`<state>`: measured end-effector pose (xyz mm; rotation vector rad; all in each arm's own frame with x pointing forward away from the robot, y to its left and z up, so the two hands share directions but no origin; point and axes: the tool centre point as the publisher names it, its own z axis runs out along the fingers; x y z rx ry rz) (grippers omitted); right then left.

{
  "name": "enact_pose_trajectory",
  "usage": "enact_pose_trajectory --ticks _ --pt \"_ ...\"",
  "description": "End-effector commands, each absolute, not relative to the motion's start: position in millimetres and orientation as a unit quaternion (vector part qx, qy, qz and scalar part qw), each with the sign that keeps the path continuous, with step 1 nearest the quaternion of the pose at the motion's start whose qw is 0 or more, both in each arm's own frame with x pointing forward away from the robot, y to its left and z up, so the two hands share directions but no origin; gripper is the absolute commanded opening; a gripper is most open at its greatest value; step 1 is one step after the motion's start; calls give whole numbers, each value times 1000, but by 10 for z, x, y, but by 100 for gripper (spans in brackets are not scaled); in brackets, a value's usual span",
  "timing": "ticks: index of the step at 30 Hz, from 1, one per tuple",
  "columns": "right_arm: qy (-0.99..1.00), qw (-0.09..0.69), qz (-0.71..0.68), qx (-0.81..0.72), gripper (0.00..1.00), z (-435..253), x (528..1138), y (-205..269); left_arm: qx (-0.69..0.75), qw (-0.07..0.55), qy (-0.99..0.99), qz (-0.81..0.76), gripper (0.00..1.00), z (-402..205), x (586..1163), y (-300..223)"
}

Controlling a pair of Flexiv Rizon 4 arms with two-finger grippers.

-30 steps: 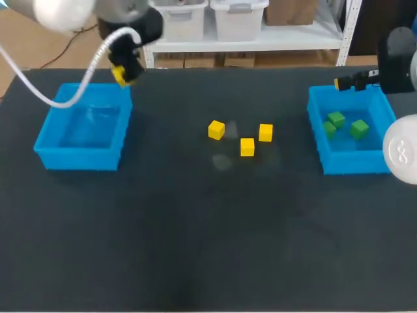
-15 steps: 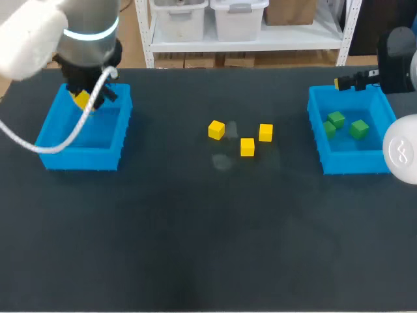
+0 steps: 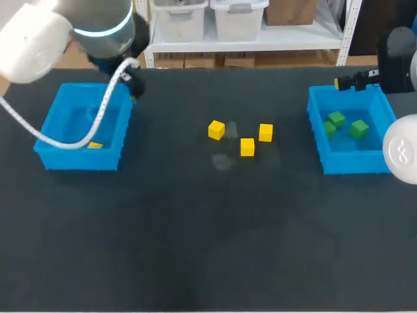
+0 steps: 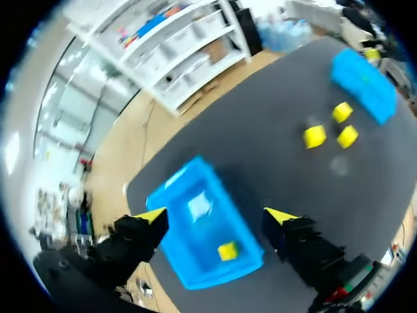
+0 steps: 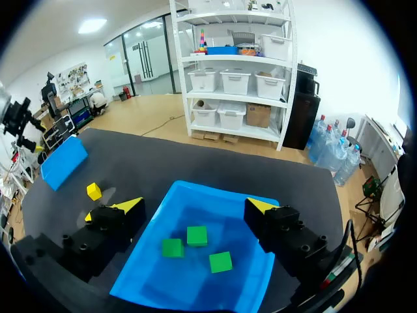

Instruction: Put the green cubes in the right bin and the yellow cubes in the left bin.

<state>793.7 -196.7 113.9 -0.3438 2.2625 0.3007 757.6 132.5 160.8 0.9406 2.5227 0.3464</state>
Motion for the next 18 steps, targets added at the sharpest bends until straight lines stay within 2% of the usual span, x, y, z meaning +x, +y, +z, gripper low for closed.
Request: enact_pose_trajectory --ticks 1,7,18 --pt "896 405 118 -136 100 1139 7933 -1964 397 212 890 65 100 1613 7601 941" --pt "896 405 118 -136 100 1139 7933 -1964 434 180 883 20 100 1338 7681 393" --pt "896 405 118 -136 100 1139 7933 -1964 416 117 902 -8 100 978 7679 -269"
